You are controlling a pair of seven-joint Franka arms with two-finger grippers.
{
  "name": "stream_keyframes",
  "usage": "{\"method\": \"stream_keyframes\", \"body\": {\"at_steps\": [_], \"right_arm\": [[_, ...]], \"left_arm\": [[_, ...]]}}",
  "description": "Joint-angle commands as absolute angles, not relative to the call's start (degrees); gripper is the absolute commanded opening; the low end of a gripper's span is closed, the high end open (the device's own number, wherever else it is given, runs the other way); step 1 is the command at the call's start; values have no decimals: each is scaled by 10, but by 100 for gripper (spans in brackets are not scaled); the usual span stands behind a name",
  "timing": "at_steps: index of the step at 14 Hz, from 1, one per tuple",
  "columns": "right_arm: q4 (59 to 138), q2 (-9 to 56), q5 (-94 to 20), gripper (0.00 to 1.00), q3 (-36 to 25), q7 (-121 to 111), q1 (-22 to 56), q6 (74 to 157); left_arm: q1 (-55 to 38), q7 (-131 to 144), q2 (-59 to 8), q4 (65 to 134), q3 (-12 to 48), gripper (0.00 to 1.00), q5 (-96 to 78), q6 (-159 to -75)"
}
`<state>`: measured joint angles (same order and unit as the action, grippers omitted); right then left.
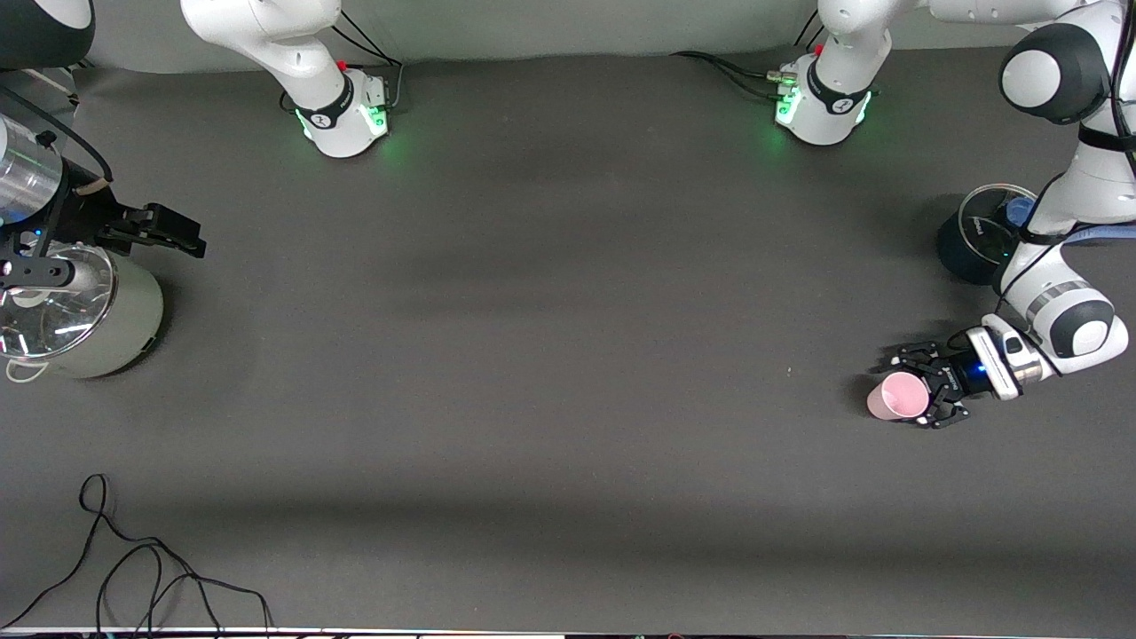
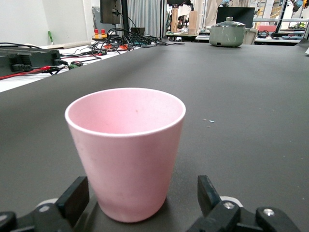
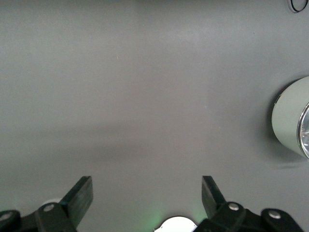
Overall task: Transfer pink cup from left to right arm
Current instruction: 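Close the left gripper on the pink cup and lift it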
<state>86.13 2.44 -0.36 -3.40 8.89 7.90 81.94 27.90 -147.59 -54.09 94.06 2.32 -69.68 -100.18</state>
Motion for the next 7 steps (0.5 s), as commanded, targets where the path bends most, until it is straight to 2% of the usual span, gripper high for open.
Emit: {"method": "stream_keyframes", "body": {"at_steps": [1,2,3,5,7], "right_arm": [[859,22,-12,100,-37,77,78,812],[859,22,-12,100,-37,77,78,812],[859,22,-12,100,-37,77,78,812],[859,22,-12,100,-37,77,78,812],[859,22,-12,100,-37,77,78,812]], "left_arm": [[272,-1486,-535,950,18,100,-715,-1015],[271,-1486,-534,950,18,99,-715,-1021],[271,-1487,-534,950,18,94,-715,-1022],[271,-1487,-533,950,18,69,-715,-1027],[271,-1486,-531,950,18,55,-715,-1031]]}}
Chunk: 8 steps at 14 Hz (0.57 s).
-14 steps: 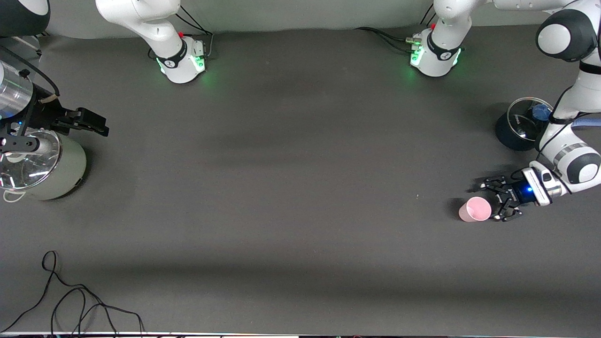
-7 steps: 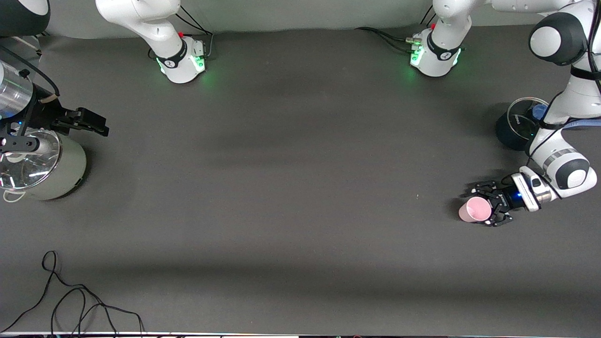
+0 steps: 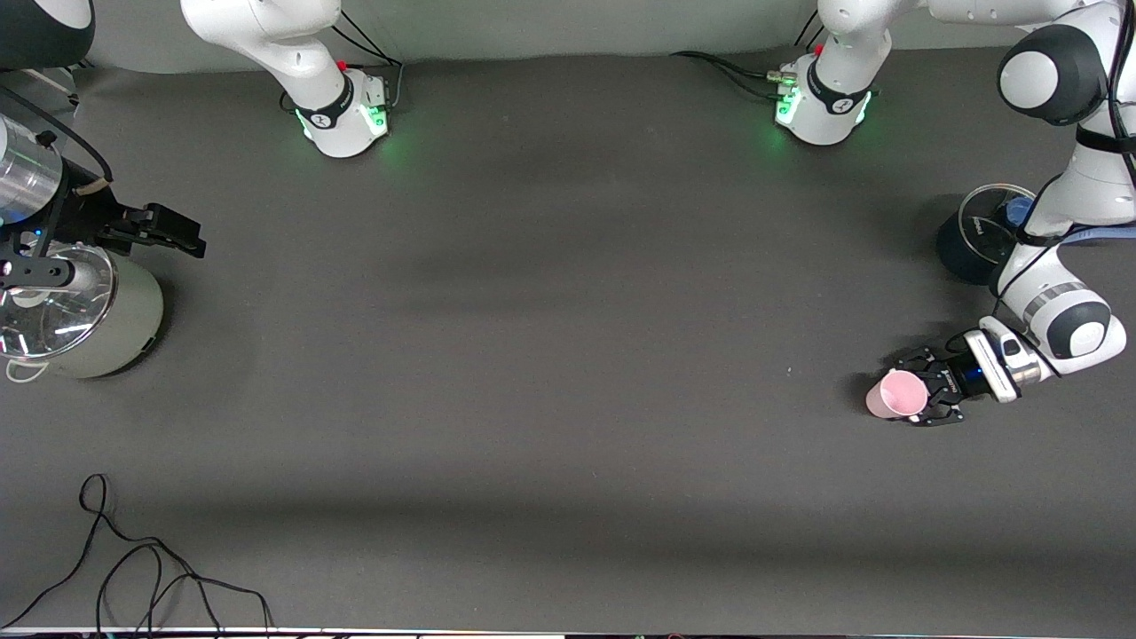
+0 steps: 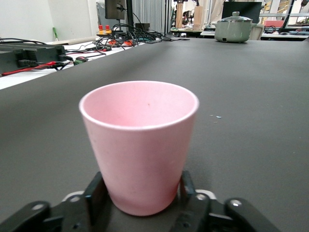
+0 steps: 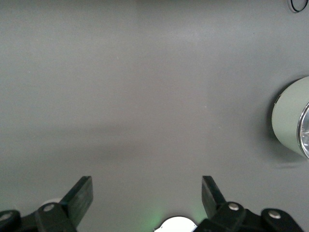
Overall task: Transfer pink cup from left to right arm
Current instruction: 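Close the left gripper on the pink cup and lift it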
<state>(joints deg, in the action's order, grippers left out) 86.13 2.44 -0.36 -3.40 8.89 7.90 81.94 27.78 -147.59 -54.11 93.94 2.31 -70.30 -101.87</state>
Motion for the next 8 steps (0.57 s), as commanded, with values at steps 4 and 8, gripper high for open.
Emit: {"method": "stream_keyframes", "body": {"at_steps": [4,8], "right_arm": [[859,22,-12,100,-37,77,78,812],[859,23,-12,100,-37,77,77,812]], "left_arm": [[265,-1437,-515,947,18,51,-714,-1028],[263,-1349,-462,948,20,50,-708,-1012]]}}
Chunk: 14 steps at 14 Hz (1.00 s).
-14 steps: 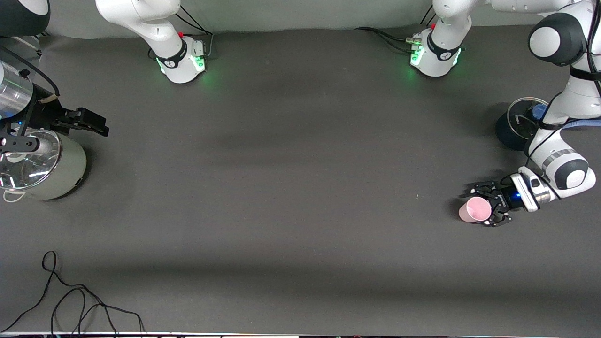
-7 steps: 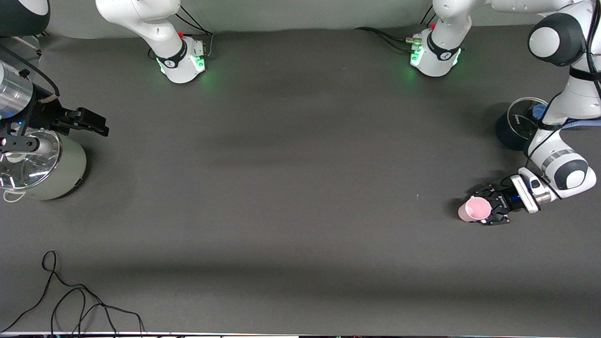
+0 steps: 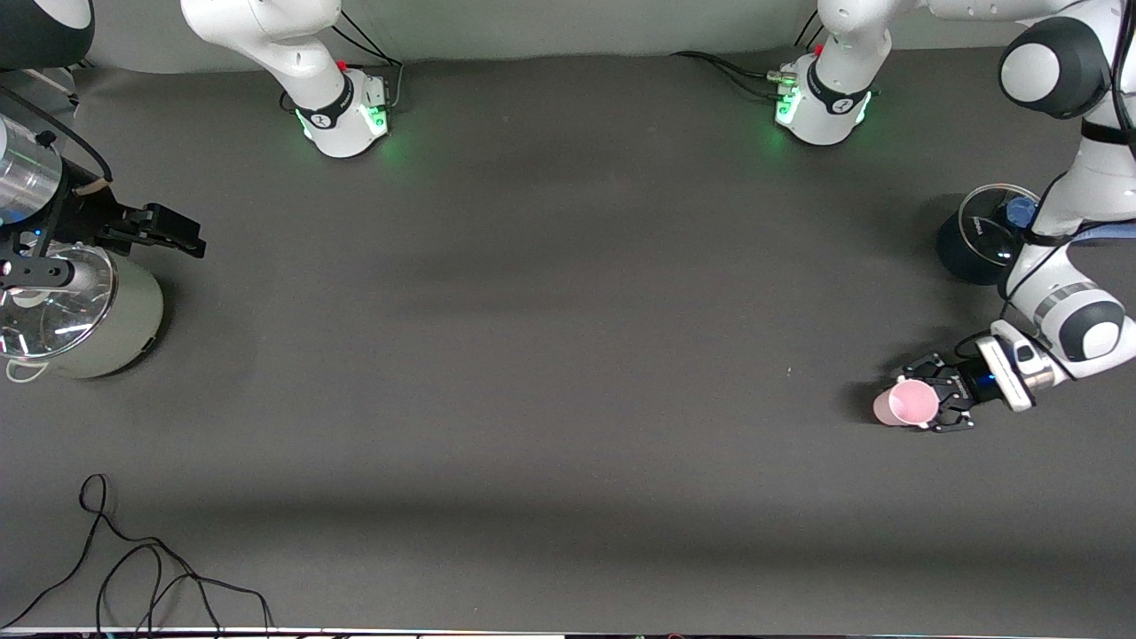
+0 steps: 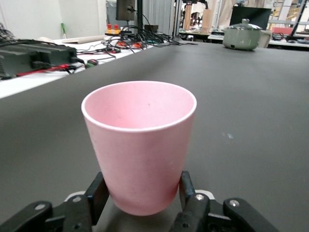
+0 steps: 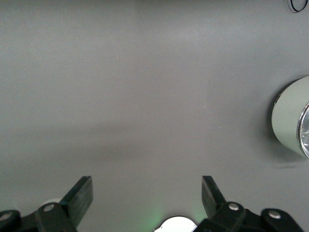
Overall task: Transfer pink cup from left to right arm
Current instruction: 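Close the left gripper on the pink cup and lift it, then carry the pink cup with the left gripper toward the table middle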
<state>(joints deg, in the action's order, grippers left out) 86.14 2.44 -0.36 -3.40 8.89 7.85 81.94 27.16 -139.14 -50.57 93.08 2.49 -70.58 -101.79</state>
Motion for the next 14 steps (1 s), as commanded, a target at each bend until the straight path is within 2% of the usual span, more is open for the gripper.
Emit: {"method": "stream_keyframes", "body": {"at_steps": [1,6,11,14], "right_arm": [[859,22,-12,100,-37,77,77,812],[858,22,-12,100,-37,77,77,812],[858,22,-12,100,-37,77,77,812],[858,22,-12,100,-38,69,76,812]], "left_arm": [[260,-1326,-448,950,26,50,-709,-1005],[214,-1217,-317,1030,35,47,-732,-1026],[130,-1209,-168,1176,35,47,-834,-1118],[56,-1190,-95,1231,35,47,-904,-1188]]}}
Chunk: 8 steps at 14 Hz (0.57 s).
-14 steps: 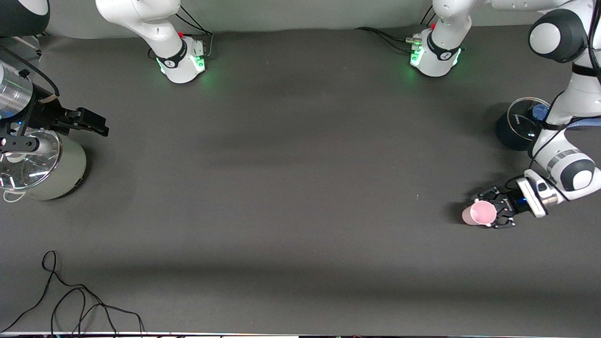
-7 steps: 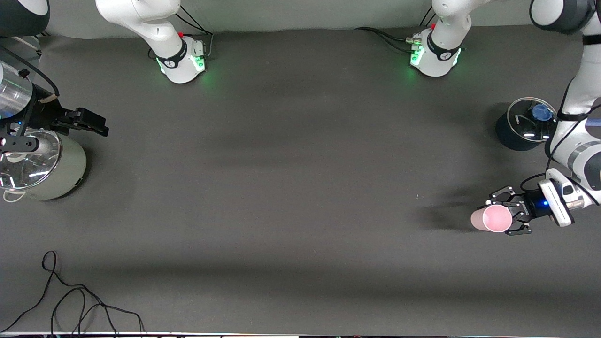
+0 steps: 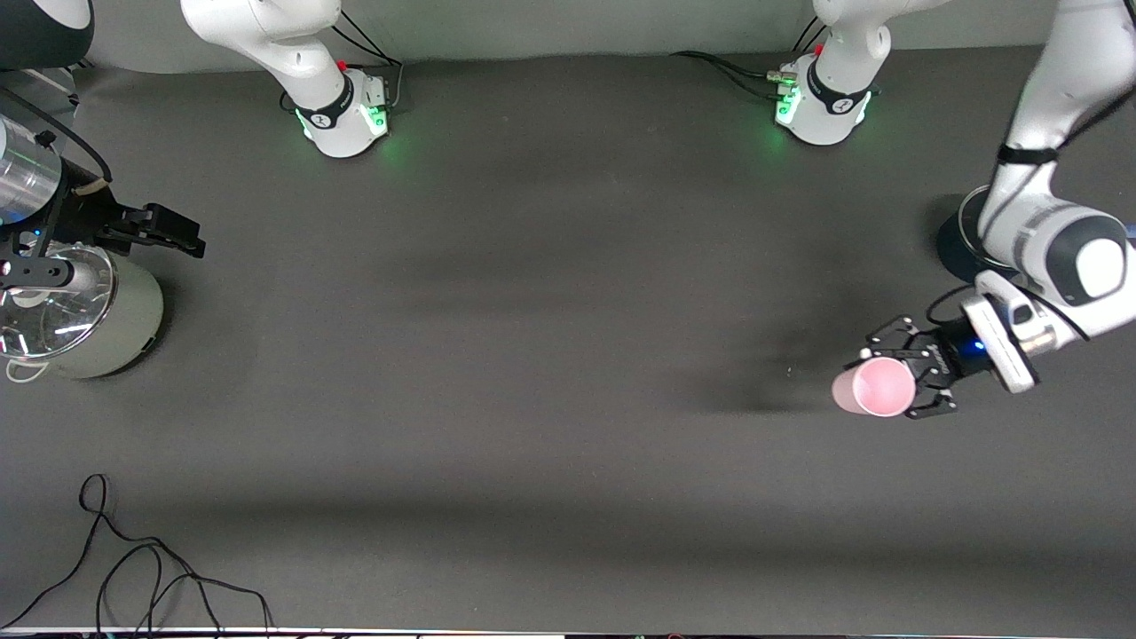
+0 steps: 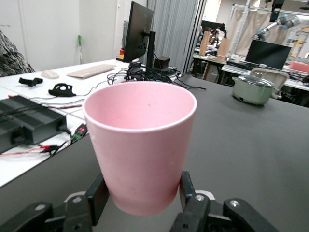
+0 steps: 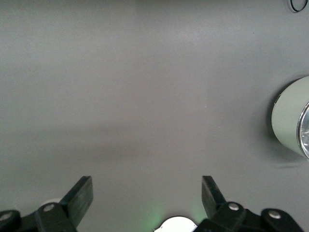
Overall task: Transfer pink cup from left to right arm
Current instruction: 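Carry the pink cup with the left gripper toward the table middle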
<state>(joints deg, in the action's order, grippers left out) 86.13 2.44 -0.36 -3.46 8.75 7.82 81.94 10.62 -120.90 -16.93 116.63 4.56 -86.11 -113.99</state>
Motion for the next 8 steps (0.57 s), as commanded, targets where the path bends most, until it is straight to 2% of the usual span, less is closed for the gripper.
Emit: {"method": "stream_keyframes", "body": {"at_steps": [1,5,8], "right_arm": [[859,22,-12,100,-38,54,75,811],[858,22,-12,100,-50,52,77,811],[858,22,-12,100,-50,52,77,811]], "left_arm": [[28,-1167,-74,1239,36,47,-914,-1215],[-81,-1135,-7,1280,38,47,-984,-1315],[-183,-1120,18,1282,38,47,-1042,-1402]]}}
